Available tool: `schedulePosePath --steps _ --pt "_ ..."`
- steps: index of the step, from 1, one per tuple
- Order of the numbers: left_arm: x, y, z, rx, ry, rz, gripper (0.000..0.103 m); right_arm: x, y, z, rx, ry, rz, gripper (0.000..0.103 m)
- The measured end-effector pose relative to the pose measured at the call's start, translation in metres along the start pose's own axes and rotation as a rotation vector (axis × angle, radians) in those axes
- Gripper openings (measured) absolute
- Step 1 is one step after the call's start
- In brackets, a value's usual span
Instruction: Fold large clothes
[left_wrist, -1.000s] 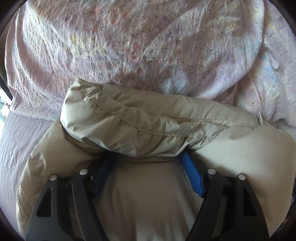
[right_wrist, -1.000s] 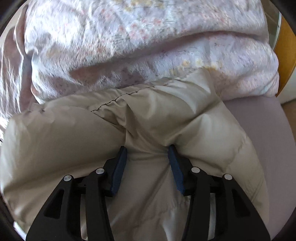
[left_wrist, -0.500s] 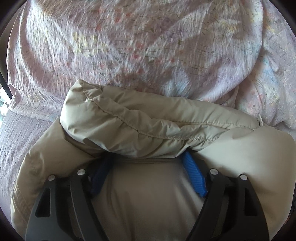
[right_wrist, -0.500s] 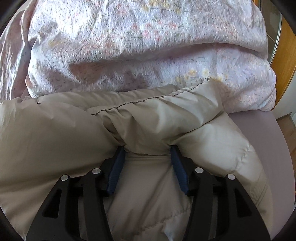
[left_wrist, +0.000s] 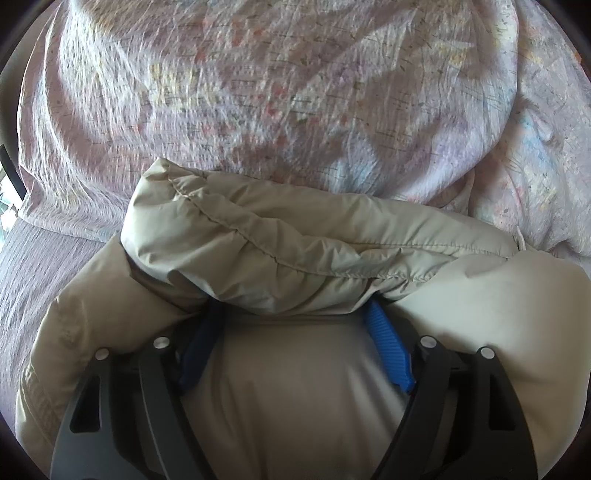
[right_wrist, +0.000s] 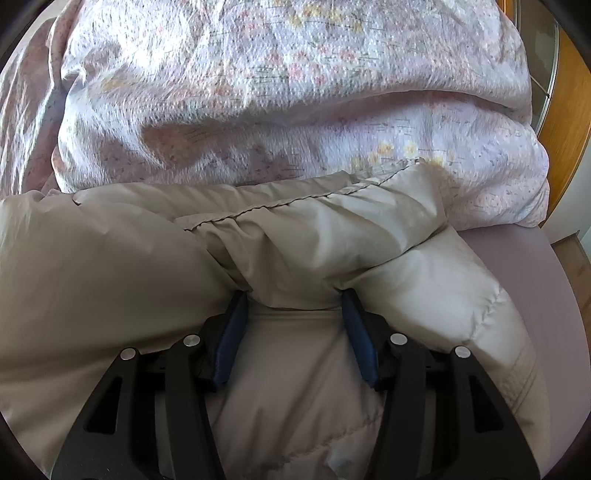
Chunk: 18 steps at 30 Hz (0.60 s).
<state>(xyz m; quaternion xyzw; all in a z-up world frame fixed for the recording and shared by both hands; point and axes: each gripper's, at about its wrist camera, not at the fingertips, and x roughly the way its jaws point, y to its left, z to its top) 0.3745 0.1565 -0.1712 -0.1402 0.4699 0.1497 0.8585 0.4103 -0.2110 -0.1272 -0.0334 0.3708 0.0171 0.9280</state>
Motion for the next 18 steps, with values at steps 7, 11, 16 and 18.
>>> schedulePosePath --steps 7,11,16,18 --pt "-0.019 0.002 -0.003 0.021 0.066 0.018 0.077 -0.014 -0.007 0.014 0.018 0.116 0.016 0.062" --pt "-0.043 0.007 -0.01 0.049 0.088 0.048 0.077 -0.043 -0.017 0.01 0.042 0.114 -0.016 0.079" --pt "-0.084 0.025 -0.023 0.054 0.09 0.099 0.077 -0.078 -0.049 -0.006 0.133 0.128 -0.048 0.084" --pt "-0.1 0.035 -0.031 0.043 0.085 0.107 0.077 -0.088 -0.065 -0.014 0.172 0.136 -0.081 0.086"
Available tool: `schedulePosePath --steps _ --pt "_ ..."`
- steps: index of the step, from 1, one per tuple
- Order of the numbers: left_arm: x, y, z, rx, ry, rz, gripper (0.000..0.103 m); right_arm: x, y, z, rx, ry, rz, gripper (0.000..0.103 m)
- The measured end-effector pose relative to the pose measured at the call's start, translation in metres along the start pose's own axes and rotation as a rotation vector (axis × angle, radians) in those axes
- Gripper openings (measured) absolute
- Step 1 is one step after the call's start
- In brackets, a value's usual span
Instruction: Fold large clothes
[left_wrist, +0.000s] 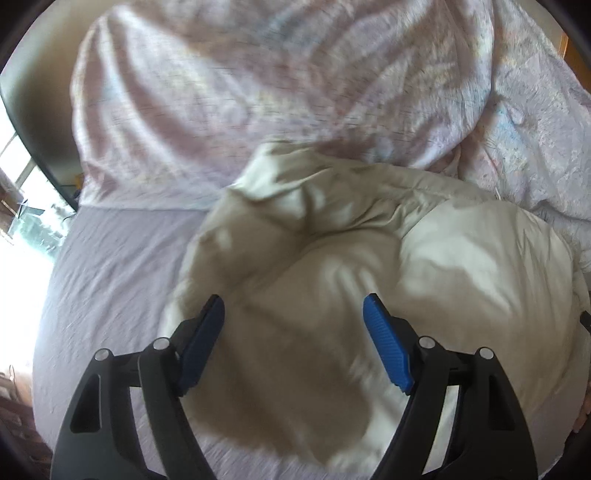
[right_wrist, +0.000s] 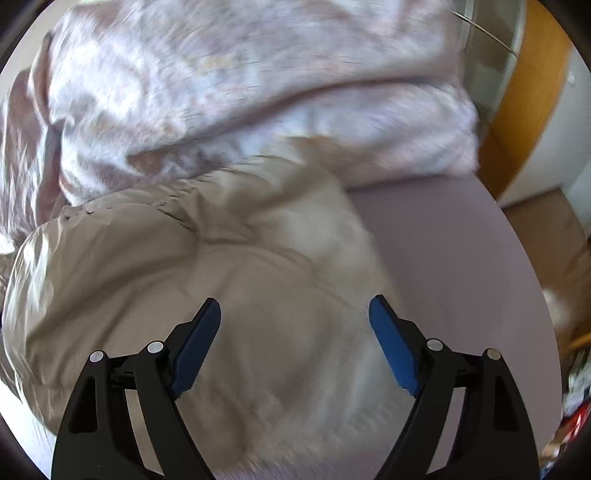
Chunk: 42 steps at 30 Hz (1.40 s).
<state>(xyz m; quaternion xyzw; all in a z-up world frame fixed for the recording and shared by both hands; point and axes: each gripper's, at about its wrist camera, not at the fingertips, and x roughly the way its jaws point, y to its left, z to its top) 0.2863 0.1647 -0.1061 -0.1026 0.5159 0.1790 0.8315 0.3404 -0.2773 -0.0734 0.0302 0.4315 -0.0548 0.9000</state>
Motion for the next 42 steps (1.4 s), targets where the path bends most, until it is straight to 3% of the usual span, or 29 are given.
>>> schedulePosePath --steps 1,4,7,12,18,21,23,25,29,31,34,42 --pt "-0.005 0.005 -0.004 -0.004 -0.002 -0.001 0.077 -0.001 -0.009 -0.004 0.026 0.011 -0.006 0.09" --pt "-0.015 0.019 -0.015 -0.012 0.009 0.037 0.077 0.006 -0.037 -0.015 0.117 0.085 0.017 0.091" --pt "-0.013 0.038 -0.024 -0.042 0.049 0.05 0.077 0.019 -0.06 -0.026 0.237 0.172 0.121 0.091" --pt "0.008 0.065 -0.04 -0.161 0.133 -0.022 0.077 0.039 -0.074 -0.039 0.376 0.26 0.283 0.092" --pt "0.026 0.071 -0.055 -0.318 0.174 -0.13 0.078 0.057 -0.067 -0.051 0.441 0.308 0.367 0.091" --pt "0.034 0.073 -0.055 -0.368 0.182 -0.145 0.076 0.057 -0.057 -0.054 0.442 0.312 0.374 0.076" --pt "0.036 0.073 -0.053 -0.389 0.181 -0.161 0.069 0.054 -0.048 -0.051 0.424 0.302 0.345 0.065" --pt "0.038 0.071 -0.05 -0.413 0.173 -0.182 0.052 0.052 -0.041 -0.047 0.407 0.299 0.318 0.057" --pt "0.035 0.063 -0.045 -0.443 0.145 -0.166 0.036 0.043 -0.025 -0.036 0.373 0.288 0.279 0.04" --pt "0.029 0.06 -0.046 -0.458 0.131 -0.172 0.027 0.039 -0.018 -0.035 0.354 0.279 0.262 0.035" --pt "0.021 0.062 -0.047 -0.448 0.106 -0.17 0.023 0.034 -0.011 -0.035 0.343 0.269 0.252 0.03" --pt "-0.009 0.083 -0.067 -0.412 0.094 -0.155 0.022 0.022 0.006 -0.057 0.306 0.299 0.307 0.028"
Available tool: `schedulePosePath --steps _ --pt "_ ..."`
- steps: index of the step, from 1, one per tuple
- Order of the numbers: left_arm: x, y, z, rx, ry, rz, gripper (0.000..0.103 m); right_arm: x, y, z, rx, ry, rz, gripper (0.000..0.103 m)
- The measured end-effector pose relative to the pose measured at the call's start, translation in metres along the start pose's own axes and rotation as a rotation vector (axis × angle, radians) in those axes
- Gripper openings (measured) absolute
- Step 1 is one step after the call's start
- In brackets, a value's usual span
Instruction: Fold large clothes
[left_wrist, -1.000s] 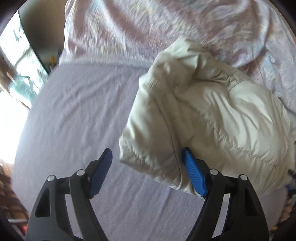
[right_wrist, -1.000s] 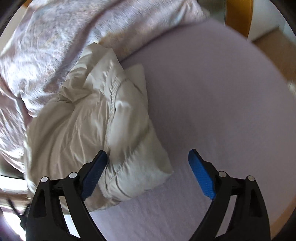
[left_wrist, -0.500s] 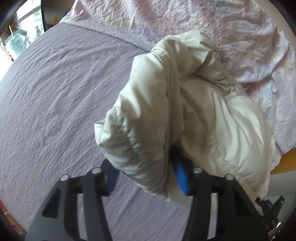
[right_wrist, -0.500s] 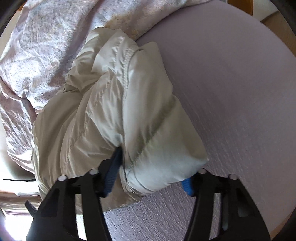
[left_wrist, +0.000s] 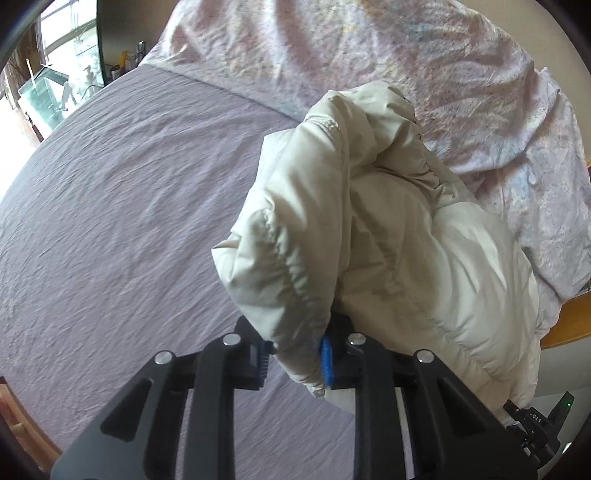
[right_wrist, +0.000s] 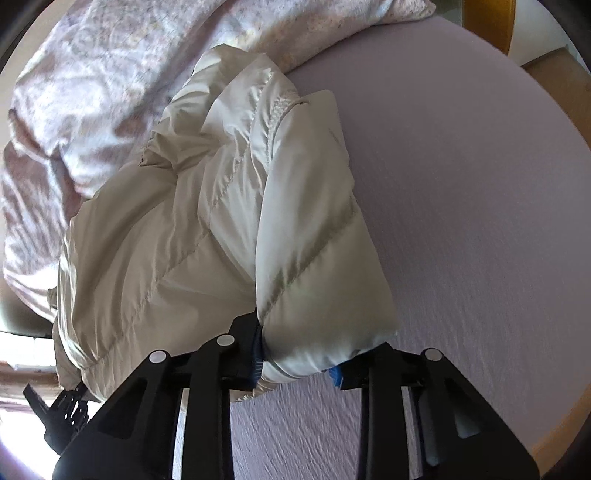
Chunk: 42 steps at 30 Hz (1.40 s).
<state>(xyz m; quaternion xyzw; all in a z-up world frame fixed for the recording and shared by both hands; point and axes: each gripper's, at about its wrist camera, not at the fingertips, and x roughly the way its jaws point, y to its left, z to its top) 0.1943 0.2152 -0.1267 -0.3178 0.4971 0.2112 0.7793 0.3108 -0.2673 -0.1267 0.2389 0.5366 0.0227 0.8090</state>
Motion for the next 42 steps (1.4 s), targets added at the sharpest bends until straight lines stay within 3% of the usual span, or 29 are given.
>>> schedulePosePath --steps 13,18,23,28,30,34,42 --pt "-0.042 0.053 -0.043 0.019 0.002 0.053 0.022 0.013 0.025 -0.051 -0.032 0.055 0.075 0.028" --pt "-0.046 0.063 -0.052 0.009 0.013 0.067 0.024 0.013 0.039 -0.057 -0.116 0.041 0.038 0.033" --pt "-0.043 0.059 -0.052 0.023 0.027 0.107 0.033 0.005 0.058 -0.056 -0.221 0.002 -0.058 0.048" --pt "-0.04 0.058 -0.049 0.014 0.045 0.11 0.051 -0.006 0.06 -0.049 -0.211 -0.036 -0.144 0.067" --pt "-0.039 0.058 -0.049 0.012 0.047 0.105 0.056 -0.019 0.051 -0.048 -0.21 -0.08 -0.178 0.07" --pt "-0.036 0.058 -0.048 0.012 0.046 0.097 0.062 -0.028 0.061 -0.031 -0.213 -0.12 -0.166 0.07" --pt "-0.033 0.057 -0.047 0.0 0.04 0.088 0.067 -0.044 0.092 -0.029 -0.306 -0.154 -0.06 0.07"
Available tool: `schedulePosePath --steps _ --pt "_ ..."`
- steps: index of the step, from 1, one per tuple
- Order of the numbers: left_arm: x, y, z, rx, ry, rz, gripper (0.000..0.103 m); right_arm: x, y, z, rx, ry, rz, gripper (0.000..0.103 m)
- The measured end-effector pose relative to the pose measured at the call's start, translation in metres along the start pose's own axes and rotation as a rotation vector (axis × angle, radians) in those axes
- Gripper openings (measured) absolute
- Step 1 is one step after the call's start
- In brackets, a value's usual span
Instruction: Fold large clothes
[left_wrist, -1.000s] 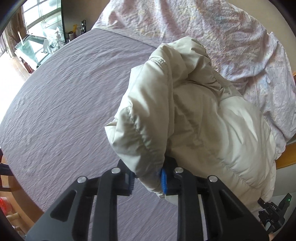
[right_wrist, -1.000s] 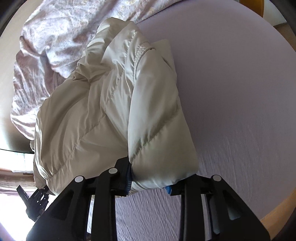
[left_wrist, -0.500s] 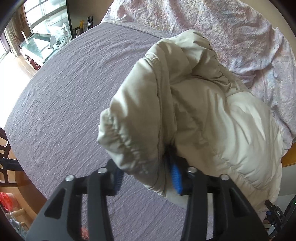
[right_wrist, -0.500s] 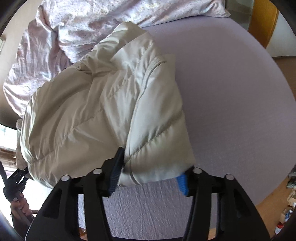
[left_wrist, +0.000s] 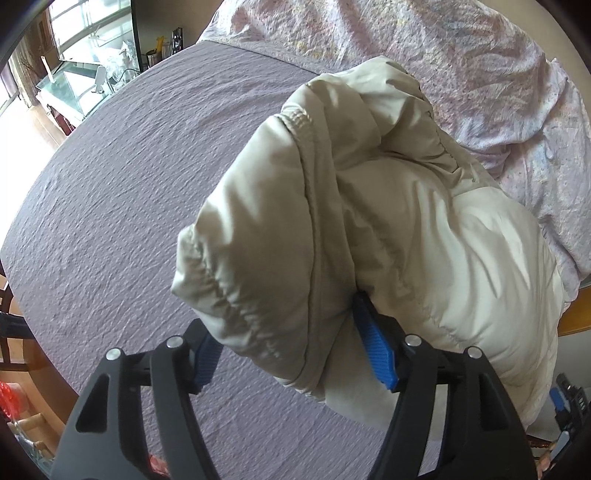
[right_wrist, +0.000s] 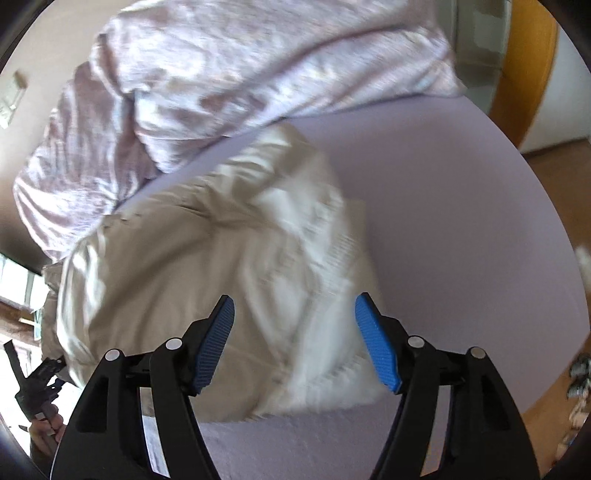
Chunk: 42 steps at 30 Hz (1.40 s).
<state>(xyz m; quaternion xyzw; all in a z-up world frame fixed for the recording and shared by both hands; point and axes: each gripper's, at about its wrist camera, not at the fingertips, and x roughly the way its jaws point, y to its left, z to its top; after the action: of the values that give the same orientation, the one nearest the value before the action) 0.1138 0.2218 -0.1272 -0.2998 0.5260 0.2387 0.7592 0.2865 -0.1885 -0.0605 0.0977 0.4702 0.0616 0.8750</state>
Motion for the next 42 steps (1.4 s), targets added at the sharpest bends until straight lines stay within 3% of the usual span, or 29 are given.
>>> schedulePosePath --steps 6,11,16,23,31,42 --pt "-0.001 0.0 0.0 -0.004 -0.003 -0.007 0.068 -0.004 0.04 -0.008 -0.1 0.009 0.084 0.069" --pt "-0.003 0.002 0.0 -0.008 -0.007 -0.019 0.068 0.02 0.081 -0.021 -0.177 0.088 0.153 0.045" --pt "-0.005 0.003 0.001 -0.013 -0.01 -0.034 0.068 0.036 0.107 -0.036 -0.209 0.142 0.197 0.035" --pt "-0.006 0.005 0.002 -0.018 -0.009 -0.046 0.069 0.057 0.118 -0.042 -0.209 0.182 0.176 0.035" --pt "-0.003 0.005 0.007 -0.026 -0.008 -0.058 0.078 0.089 0.128 -0.048 -0.227 0.225 0.113 0.035" --pt "0.012 0.009 0.016 -0.105 0.01 -0.122 0.082 0.094 0.128 -0.051 -0.236 0.214 0.106 0.034"
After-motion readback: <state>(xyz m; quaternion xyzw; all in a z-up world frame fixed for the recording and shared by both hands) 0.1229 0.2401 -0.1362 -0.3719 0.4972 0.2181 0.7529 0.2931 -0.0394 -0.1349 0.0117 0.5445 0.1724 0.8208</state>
